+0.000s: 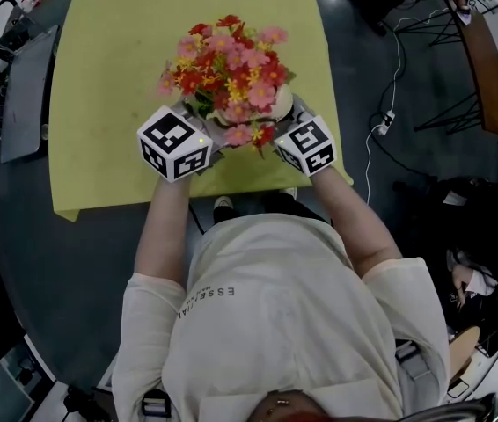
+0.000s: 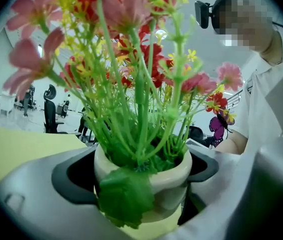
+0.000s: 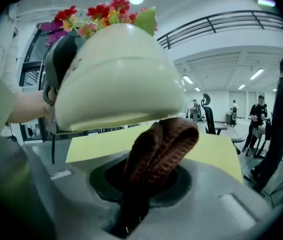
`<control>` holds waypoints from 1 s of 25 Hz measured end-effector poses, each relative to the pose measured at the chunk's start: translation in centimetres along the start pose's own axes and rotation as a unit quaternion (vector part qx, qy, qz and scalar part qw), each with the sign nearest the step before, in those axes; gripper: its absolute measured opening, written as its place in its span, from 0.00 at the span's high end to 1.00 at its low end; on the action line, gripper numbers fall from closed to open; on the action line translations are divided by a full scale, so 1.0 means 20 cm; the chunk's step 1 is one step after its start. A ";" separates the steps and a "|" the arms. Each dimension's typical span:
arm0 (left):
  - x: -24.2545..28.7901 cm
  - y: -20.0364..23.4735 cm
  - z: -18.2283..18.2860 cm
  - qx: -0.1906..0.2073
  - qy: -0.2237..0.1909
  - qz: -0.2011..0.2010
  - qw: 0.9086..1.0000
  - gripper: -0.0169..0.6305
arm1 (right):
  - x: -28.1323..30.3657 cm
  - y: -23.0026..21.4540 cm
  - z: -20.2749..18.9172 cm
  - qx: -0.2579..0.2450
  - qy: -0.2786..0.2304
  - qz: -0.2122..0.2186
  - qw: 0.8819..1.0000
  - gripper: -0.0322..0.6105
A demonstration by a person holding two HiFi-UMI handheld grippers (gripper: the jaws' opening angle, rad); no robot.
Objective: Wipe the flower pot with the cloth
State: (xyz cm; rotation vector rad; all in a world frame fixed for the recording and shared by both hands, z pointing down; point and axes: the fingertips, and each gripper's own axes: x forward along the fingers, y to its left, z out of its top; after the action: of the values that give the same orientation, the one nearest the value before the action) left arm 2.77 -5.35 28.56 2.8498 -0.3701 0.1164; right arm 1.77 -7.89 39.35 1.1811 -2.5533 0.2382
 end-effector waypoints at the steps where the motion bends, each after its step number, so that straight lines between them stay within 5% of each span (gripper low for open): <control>1: 0.00 0.00 0.00 0.002 0.003 -0.003 1.000 0.13 | 0.01 0.01 0.04 -0.007 -0.010 0.001 1.000 0.87; 9: -0.01 -0.03 0.04 0.004 0.005 -0.020 1.000 0.13 | -0.02 0.12 0.19 0.024 -0.067 0.024 0.997 0.87; 25: 0.02 0.05 -0.04 -0.033 -0.012 0.030 0.999 0.13 | -0.11 0.43 0.01 -0.011 -0.037 0.144 0.989 0.87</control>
State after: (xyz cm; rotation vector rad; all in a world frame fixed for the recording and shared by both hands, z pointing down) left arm 2.91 -6.26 29.69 2.7780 -0.4557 0.0794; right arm -3.53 -0.74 38.31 0.8233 -2.7792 0.2351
